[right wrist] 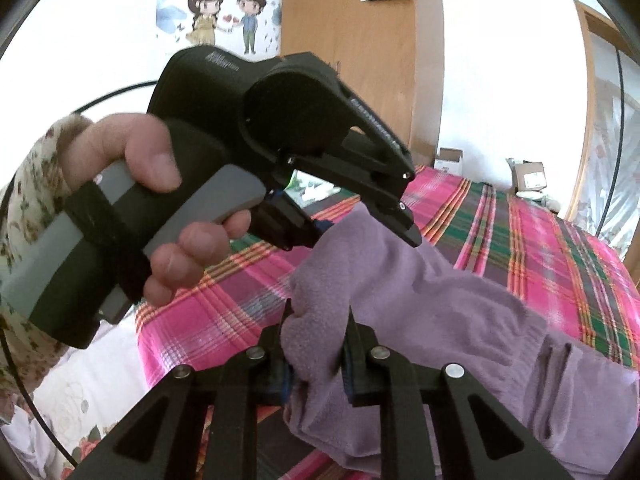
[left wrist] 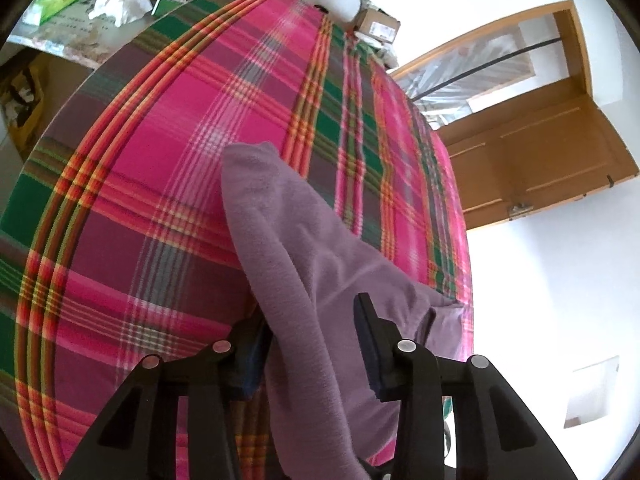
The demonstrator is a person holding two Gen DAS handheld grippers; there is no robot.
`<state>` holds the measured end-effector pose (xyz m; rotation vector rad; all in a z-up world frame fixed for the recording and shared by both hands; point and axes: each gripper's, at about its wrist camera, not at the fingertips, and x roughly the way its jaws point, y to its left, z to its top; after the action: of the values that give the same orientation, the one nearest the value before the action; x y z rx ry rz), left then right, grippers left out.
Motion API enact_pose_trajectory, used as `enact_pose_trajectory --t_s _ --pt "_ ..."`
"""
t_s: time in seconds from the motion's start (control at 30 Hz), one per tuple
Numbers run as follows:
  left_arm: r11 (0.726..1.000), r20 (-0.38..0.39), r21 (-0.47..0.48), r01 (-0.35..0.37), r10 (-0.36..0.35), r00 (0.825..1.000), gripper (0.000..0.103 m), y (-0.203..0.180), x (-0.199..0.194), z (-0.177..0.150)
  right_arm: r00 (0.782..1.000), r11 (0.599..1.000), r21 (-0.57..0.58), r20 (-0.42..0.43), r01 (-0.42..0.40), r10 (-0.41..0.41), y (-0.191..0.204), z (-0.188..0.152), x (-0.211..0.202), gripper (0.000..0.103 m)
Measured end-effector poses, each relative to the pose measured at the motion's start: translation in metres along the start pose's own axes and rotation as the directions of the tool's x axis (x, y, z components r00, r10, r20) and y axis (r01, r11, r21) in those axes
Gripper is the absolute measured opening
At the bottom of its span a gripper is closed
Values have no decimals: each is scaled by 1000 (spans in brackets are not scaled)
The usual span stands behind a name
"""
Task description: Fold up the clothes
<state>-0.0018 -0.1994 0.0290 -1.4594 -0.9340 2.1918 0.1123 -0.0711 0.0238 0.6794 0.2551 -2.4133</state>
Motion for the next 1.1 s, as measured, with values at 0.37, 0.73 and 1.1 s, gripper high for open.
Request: enact_pose_trajectory --t_s 0.37,0.73,1.1 --pt "997 26 72 16 -18 999 40 -58 -4 -10 993 998 44 107 35 -40 1 9 -75 18" --pt "987 39 153 39 -45 998 36 -125 -2 -22 975 993 93 204 68 -85 -23 8 -140 18" --pt "965 -5 242 97 -98 995 36 -186 19 -34 960 976 183 228 118 -160 -53 -10 -199 18"
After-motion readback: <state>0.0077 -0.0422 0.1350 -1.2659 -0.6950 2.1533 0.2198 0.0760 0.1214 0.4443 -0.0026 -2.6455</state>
